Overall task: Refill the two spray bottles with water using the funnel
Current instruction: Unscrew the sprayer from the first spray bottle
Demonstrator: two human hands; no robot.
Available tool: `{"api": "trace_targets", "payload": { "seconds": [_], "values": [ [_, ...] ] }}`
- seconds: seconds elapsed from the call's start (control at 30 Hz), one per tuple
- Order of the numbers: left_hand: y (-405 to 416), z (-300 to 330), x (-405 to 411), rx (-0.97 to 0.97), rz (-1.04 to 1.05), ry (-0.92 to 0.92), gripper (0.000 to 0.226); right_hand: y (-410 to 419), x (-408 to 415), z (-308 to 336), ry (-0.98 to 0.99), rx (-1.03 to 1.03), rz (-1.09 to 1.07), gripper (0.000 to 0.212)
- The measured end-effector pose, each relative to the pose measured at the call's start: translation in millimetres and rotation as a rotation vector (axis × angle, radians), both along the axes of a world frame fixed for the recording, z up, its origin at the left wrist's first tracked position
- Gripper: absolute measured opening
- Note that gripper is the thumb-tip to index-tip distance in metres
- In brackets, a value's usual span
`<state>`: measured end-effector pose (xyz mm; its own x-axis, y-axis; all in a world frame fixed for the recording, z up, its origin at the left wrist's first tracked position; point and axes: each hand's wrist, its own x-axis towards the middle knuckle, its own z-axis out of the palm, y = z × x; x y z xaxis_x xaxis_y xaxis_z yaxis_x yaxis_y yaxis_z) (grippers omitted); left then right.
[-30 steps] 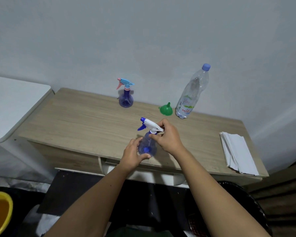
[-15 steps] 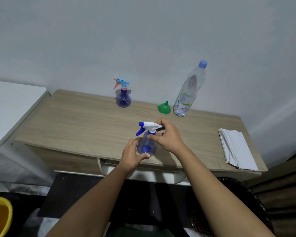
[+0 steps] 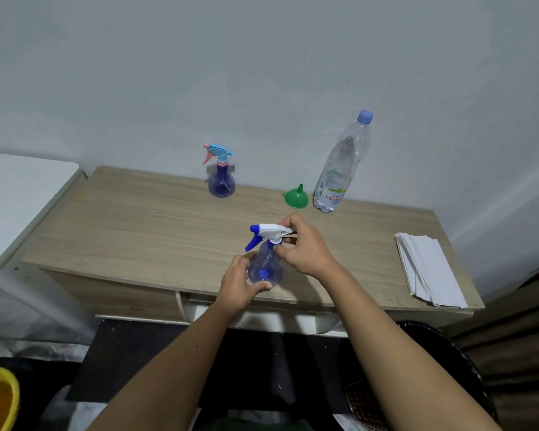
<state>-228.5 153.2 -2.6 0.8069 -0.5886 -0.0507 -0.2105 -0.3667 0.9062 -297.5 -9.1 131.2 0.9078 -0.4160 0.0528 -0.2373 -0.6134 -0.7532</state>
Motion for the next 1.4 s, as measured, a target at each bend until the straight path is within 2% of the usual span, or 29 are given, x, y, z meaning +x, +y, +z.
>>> {"api": "trace_targets", "payload": {
  "seconds": [0.17,0.3,0.57,0.7,0.9,1.23,1.4],
  "values": [
    [1,-1,0,-0.017,-0.003,0.009,0.084,6,1,6,0.018,-0.021,0.003,0.046],
    [1,0,0,-0.035,-0.005,0.018,0.081,6,2,7,-0.025,-0.022,-0.039,0.04],
    [3,-6,2,-0.044,-0.006,0.005,0.09,3,5,49,-0.197,0.1,-0.091,0.037],
    [2,-6,2,-0.046,-0.006,0.001,0.087,-1,2,76,-0.307,0.124,-0.14,0.048],
    [-1,-6,3,-0.049,-0.011,0.019,0.087,-17,-6,101,-0.404,0.149,-0.204,0.047],
    [-2,-11,5,-0.045,-0.001,-0.013,0.092,-38,-32,104,-0.509,0.242,-0.335,0.046],
    [-2,-13,3,-0.047,0.007,-0.02,0.092,-46,-41,79,-0.438,0.212,-0.385,0.044]
  ]
}}
